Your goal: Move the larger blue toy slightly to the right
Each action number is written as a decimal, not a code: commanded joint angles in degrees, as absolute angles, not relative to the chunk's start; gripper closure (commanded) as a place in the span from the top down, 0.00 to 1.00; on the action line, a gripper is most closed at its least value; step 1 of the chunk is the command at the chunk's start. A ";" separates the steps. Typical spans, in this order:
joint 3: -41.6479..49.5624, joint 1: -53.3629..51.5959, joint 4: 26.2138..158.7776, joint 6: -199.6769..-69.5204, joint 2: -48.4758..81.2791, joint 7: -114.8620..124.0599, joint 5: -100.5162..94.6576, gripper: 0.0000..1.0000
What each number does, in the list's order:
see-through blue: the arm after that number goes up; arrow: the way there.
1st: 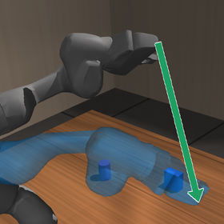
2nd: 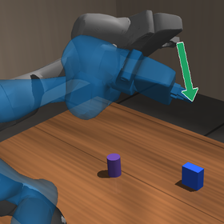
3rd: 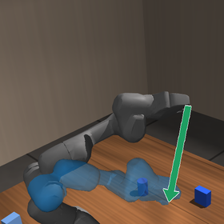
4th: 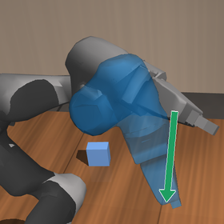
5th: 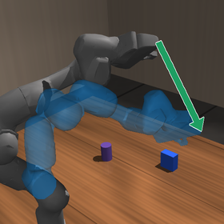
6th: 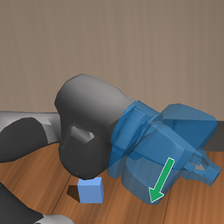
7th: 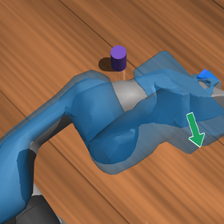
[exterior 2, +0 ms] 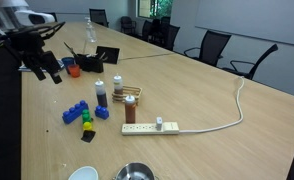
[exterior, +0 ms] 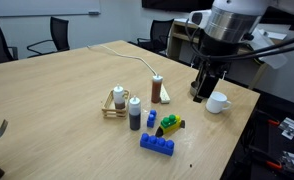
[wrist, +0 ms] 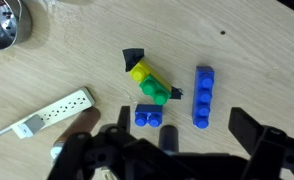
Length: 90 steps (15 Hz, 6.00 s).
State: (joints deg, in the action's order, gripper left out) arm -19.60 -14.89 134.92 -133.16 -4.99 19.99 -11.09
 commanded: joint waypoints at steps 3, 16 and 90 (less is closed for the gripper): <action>-20.27 -16.67 130.49 -136.45 1.54 20.47 -16.29 1.00; -18.61 -19.08 126.72 -140.10 8.74 17.31 -14.24 1.00; -9.29 -23.18 118.98 -140.22 19.70 10.48 -13.34 0.10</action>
